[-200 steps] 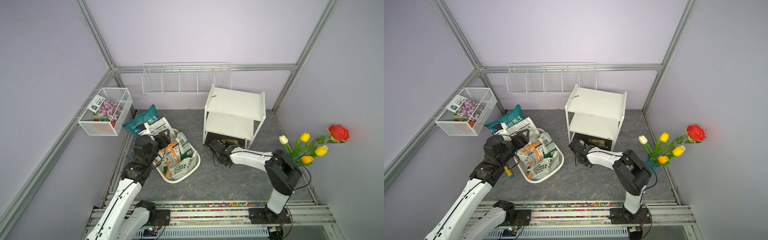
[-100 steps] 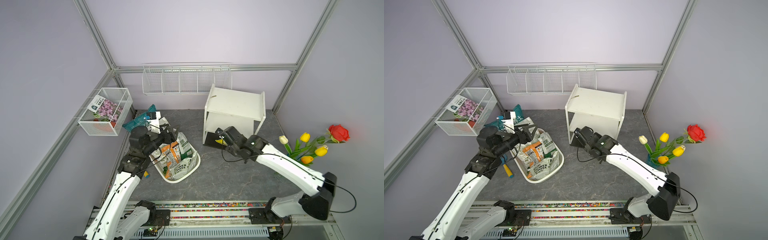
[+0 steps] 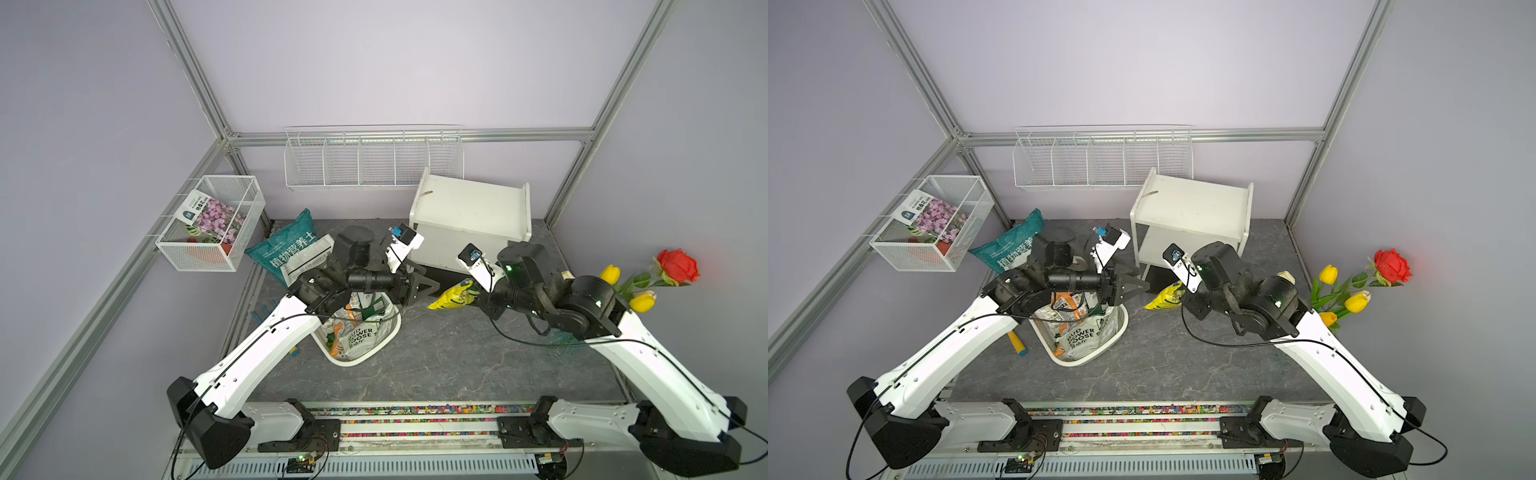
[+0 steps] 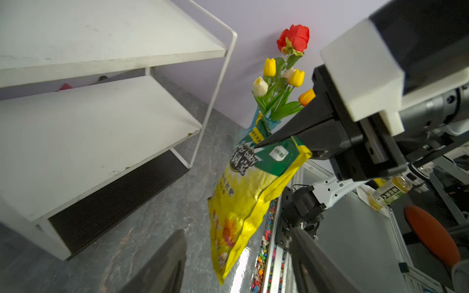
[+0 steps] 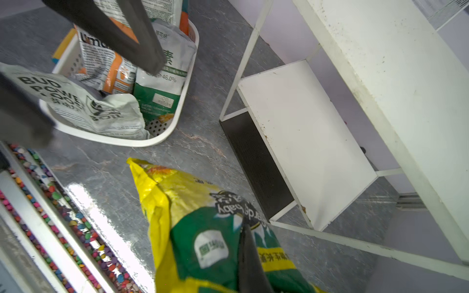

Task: Take down the fertilizer bag from the shelf
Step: Pick up the fertilizer bag from the shelf.

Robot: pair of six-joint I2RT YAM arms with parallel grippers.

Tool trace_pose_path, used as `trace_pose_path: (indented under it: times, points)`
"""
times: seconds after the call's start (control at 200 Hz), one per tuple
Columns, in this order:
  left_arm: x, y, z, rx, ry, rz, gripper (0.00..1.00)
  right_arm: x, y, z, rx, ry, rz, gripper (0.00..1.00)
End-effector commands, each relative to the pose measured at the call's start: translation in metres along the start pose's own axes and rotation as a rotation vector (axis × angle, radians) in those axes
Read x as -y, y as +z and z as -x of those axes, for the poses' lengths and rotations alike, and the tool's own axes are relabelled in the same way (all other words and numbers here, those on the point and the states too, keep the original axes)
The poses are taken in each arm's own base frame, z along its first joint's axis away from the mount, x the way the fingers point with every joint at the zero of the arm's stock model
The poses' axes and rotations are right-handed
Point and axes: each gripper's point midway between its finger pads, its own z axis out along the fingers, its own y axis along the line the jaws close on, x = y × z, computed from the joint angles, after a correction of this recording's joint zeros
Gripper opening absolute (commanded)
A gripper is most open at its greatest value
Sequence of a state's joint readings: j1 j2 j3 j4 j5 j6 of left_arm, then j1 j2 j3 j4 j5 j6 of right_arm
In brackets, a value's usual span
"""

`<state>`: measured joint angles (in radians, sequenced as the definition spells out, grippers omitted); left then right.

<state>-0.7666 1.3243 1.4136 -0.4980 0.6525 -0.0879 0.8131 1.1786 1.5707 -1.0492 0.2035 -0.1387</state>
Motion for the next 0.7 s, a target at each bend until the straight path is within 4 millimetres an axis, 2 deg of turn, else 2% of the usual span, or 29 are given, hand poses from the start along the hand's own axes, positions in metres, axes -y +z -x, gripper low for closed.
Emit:
trace_pose_path:
  times: [0.0, 0.225, 0.36, 0.42, 0.56, 0.62, 0.675, 0.695]
  points:
    - [0.013, 0.013, 0.001, -0.044, 0.063, -0.042, 0.67, -0.008, -0.016, 0.017, 0.074, 0.065, 0.065, 0.00]
    - [0.025, 0.048, -0.025, -0.146, 0.068, -0.078, 0.68, -0.007, -0.013, 0.019, 0.045, 0.096, 0.064, 0.00]
    - [0.024, 0.055, -0.031, -0.160, 0.063, -0.070, 0.67, -0.007, -0.011, 0.020, 0.038, 0.098, 0.065, 0.00]
    - [0.024, 0.055, -0.030, -0.153, 0.071, -0.057, 0.64, -0.009, -0.011, 0.022, 0.041, 0.101, 0.078, 0.00]
    - [0.023, 0.056, -0.025, -0.127, 0.084, -0.048, 0.31, -0.010, -0.010, 0.022, 0.050, 0.113, 0.082, 0.00]
    - [0.022, 0.058, -0.024, -0.128, 0.084, -0.047, 0.10, -0.009, -0.009, 0.021, 0.049, 0.114, 0.075, 0.00]
    - [0.021, 0.060, -0.025, -0.130, 0.081, -0.047, 0.00, -0.009, -0.007, 0.019, 0.042, 0.116, 0.070, 0.00]
    - [0.021, 0.060, -0.025, -0.131, 0.079, -0.048, 0.00, -0.009, -0.005, 0.018, 0.037, 0.116, 0.072, 0.00]
